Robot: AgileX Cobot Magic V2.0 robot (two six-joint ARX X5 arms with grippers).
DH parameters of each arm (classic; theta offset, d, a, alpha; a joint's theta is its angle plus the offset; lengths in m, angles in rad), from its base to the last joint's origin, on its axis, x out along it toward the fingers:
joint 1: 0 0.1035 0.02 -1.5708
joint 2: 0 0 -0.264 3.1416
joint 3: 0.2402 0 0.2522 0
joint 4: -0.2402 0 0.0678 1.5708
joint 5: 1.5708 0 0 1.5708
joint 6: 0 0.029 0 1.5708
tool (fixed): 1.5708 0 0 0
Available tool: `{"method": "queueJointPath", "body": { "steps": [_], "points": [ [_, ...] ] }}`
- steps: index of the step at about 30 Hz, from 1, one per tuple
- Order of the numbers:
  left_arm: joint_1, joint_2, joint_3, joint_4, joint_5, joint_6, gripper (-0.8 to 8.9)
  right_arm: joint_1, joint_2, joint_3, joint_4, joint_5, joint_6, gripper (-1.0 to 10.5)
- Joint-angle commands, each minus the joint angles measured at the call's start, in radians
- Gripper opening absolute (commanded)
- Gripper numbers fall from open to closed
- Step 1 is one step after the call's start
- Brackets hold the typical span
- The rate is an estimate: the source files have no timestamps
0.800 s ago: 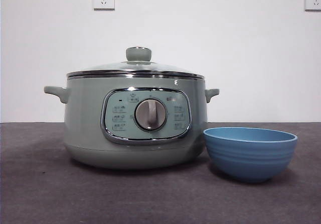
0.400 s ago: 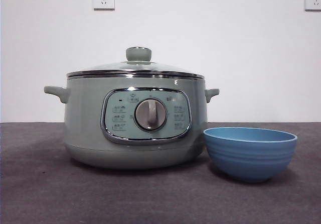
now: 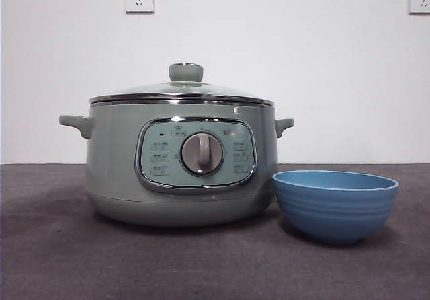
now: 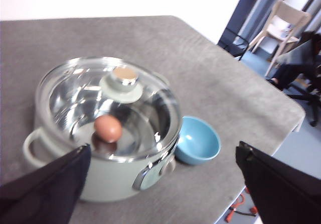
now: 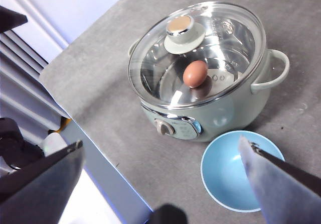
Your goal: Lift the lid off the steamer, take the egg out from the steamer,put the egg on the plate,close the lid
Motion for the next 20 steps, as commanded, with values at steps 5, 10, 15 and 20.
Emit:
{"method": "queueJointPath", "body": {
  "steps": [5, 10, 15, 20],
  "points": [
    [-0.130, 0.184, 0.156, 0.066, -0.089, 0.011, 4.81, 0.002, 0.000, 0.000, 0.003, -0.002, 0.001, 5.7],
    [-0.276, 0.366, 0.269, 0.111, -0.223, 0.029, 4.81, 0.002, 0.000, 0.000, 0.003, -0.002, 0.001, 5.7],
    [-0.392, 0.540, 0.333, 0.196, -0.351, 0.064, 4.81, 0.002, 0.000, 0.000, 0.003, -0.001, 0.001, 5.7],
    [-0.444, 0.687, 0.343, 0.311, -0.443, 0.068, 4.80, 0.002, 0.000, 0.000, 0.002, -0.001, 0.001, 5.7]
  ]
}}
